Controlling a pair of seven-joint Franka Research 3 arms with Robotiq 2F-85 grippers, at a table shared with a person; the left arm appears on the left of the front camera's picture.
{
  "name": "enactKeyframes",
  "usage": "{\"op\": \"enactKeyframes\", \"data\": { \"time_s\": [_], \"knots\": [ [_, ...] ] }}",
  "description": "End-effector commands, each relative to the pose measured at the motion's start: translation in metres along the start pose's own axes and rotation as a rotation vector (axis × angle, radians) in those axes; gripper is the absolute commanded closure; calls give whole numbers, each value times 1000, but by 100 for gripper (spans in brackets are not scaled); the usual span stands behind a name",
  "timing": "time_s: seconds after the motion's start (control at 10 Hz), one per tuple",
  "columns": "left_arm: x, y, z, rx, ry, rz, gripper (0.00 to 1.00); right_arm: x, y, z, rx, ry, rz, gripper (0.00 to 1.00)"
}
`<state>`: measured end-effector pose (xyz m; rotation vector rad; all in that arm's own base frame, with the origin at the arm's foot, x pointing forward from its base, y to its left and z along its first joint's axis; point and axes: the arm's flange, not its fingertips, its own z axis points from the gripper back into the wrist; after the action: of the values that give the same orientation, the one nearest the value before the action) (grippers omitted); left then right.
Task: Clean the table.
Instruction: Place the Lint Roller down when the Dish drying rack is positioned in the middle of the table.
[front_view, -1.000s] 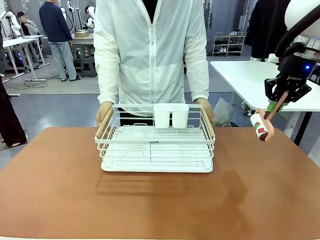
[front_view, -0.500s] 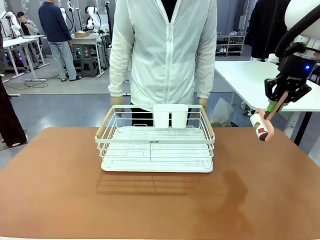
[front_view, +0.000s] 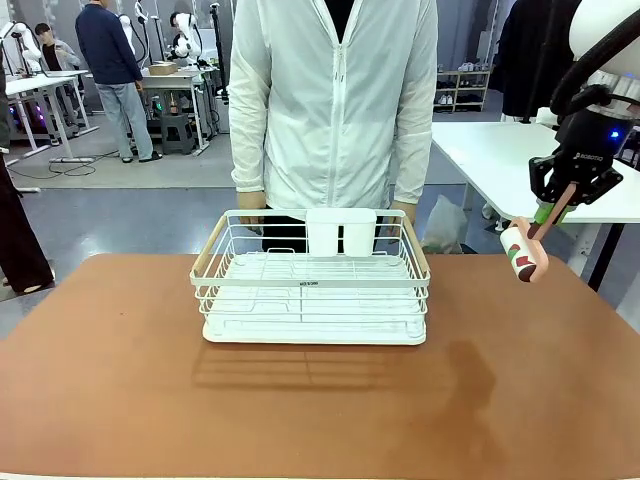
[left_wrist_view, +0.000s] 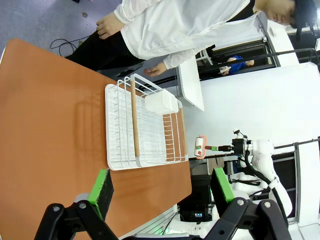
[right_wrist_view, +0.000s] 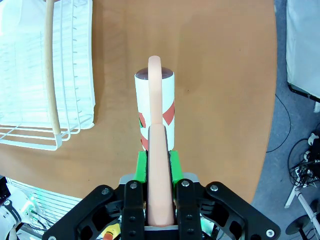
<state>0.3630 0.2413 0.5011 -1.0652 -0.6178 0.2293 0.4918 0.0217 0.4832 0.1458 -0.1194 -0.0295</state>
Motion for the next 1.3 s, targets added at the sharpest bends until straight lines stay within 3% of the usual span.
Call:
{"op": "enactKeyframes", "data": {
  "time_s": [0.0, 0.2, 0.3, 0.4, 0.8, 1.0, 1.2],
  "knots": [
    [0, 0, 3, -24, -6, -5, 0, -3, 3, 3, -10, -2, -5, 79],
    [0, 0, 3, -24, -6, -5, 0, 0, 0, 0, 0, 0, 0, 79],
    [0, 0, 3, -24, -6, -5, 0, 5, 8, 0, -35, -1, -92, 79],
    [0, 0, 3, -24, -6, -5, 0, 11, 16, -3, -67, 21, -267, 79],
    [0, 0, 3, -24, -6, -5, 0, 7, 31, -15, -19, 12, -647, 79],
    [0, 0, 3, -24, -6, -5, 0, 10, 29, -28, 10, -93, -906, 79],
    [0, 0, 3, -24, -6, -5, 0, 11, 30, -45, 122, -143, -1030, 79]
  ]
}}
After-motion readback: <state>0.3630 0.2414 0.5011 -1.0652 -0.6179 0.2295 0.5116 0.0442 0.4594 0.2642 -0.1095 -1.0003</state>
